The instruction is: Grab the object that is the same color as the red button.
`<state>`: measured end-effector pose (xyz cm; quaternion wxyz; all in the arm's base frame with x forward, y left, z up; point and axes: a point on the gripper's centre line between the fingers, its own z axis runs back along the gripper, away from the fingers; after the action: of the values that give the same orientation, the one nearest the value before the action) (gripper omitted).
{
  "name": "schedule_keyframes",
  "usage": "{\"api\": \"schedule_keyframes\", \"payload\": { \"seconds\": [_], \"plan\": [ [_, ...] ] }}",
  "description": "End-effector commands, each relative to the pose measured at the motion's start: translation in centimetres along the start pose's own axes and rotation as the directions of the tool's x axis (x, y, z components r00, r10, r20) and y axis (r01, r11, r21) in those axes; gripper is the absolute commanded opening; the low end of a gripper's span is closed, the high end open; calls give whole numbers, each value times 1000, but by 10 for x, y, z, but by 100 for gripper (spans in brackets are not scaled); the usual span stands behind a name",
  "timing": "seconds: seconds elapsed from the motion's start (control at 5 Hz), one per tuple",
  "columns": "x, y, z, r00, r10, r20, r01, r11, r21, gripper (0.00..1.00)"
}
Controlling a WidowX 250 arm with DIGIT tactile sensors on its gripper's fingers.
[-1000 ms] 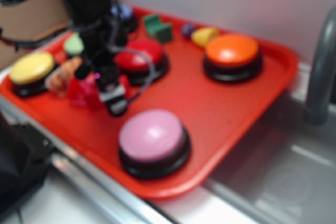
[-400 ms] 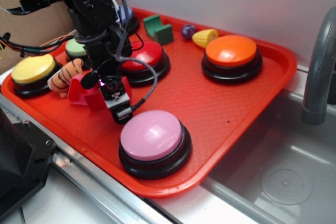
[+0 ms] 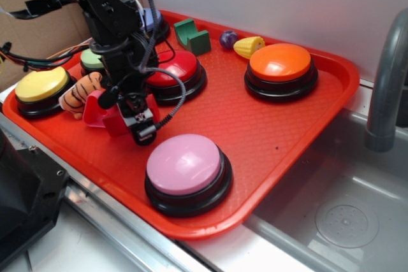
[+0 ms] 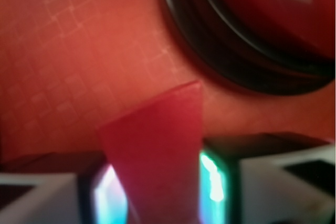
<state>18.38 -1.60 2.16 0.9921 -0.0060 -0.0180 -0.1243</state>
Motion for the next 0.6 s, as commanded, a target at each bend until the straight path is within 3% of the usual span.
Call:
{"api": "schedule_keyframes", "payload": {
  "seconds": [0.0, 0.4],
  "plan": [
    [4, 9, 45, 975, 221, -32, -221, 975, 6, 0],
    [2, -5, 111, 942, 333, -26, -333, 943, 31, 0]
  ]
}}
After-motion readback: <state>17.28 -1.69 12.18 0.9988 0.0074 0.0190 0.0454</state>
